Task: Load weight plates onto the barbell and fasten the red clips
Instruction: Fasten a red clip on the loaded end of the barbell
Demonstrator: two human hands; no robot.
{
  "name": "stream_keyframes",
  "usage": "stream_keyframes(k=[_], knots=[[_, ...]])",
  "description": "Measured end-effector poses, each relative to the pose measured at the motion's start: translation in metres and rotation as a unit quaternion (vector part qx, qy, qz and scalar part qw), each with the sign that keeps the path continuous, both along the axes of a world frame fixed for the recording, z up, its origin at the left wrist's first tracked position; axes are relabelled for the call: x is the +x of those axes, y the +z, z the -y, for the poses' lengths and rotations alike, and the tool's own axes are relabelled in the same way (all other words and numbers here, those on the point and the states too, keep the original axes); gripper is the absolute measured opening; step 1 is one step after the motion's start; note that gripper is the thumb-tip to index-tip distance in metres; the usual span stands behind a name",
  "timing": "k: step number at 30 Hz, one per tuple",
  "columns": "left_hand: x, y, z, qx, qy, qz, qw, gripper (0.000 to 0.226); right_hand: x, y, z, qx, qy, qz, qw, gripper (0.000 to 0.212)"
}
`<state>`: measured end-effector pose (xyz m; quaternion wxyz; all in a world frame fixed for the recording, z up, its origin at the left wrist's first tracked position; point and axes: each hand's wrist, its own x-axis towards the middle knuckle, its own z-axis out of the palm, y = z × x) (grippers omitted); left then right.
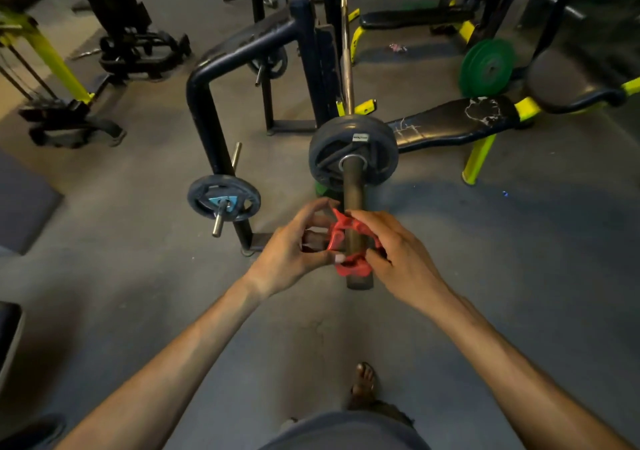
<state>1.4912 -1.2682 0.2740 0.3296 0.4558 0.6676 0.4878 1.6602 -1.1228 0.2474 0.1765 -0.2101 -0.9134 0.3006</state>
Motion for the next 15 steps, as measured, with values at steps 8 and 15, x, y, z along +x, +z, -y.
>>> stream_keyframes(k=[8, 15], knots=[[0.036, -0.061, 0.047, 0.028, -0.012, 0.024, 0.999, 0.075, 0.048, -0.038, 0.074, -0.085, -0.066, -0.019, 0.994, 0.068], [0.050, -0.094, 0.030, 0.027, 0.010, -0.030, 0.999, 0.077, 0.051, -0.070, 0.078, -0.067, -0.128, -0.043, 0.989, 0.070]])
